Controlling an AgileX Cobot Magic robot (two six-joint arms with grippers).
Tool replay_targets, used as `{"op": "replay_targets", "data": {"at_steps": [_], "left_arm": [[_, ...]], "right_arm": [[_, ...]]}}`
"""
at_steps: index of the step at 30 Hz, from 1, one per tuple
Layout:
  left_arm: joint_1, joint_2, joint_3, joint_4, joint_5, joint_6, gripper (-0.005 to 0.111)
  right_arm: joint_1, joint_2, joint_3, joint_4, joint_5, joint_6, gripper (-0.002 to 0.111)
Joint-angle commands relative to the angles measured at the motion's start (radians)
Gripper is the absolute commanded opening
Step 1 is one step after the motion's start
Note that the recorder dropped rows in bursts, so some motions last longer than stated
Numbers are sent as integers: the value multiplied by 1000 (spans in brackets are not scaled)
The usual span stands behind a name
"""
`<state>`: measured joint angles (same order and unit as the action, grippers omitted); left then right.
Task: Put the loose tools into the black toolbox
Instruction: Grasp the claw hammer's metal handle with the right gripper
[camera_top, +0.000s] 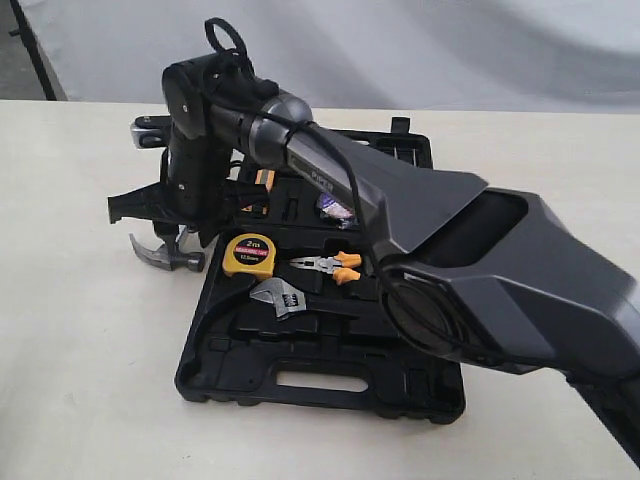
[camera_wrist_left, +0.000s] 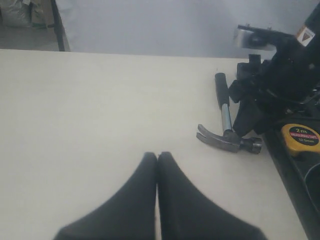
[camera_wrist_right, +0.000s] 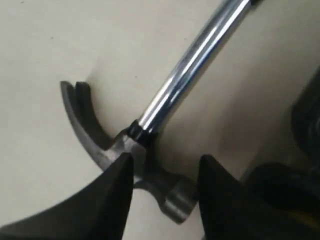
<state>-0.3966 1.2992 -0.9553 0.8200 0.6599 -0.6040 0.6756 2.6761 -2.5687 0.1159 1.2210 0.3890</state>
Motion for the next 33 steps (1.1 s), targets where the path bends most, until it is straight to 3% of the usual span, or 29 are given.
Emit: {"op": "replay_targets", "data": {"at_steps": [1,16,19,24,33], "left_arm": [[3,-8,9,-14,-17,-10,1],[3,-8,9,-14,-17,-10,1],[3,-8,9,-14,-17,-10,1],[3,-8,9,-14,-17,-10,1],[3,-8,9,-14,-17,-10,1]], "right_arm": [[-2,28,-70,-7,0,91,41],[3,110,-81,19,-44,166,41],[5,120,-81,33,-45,166,32],[10,131,-81,123,-59,95,0],[41,126,-162,140,-93,116,-1]]}}
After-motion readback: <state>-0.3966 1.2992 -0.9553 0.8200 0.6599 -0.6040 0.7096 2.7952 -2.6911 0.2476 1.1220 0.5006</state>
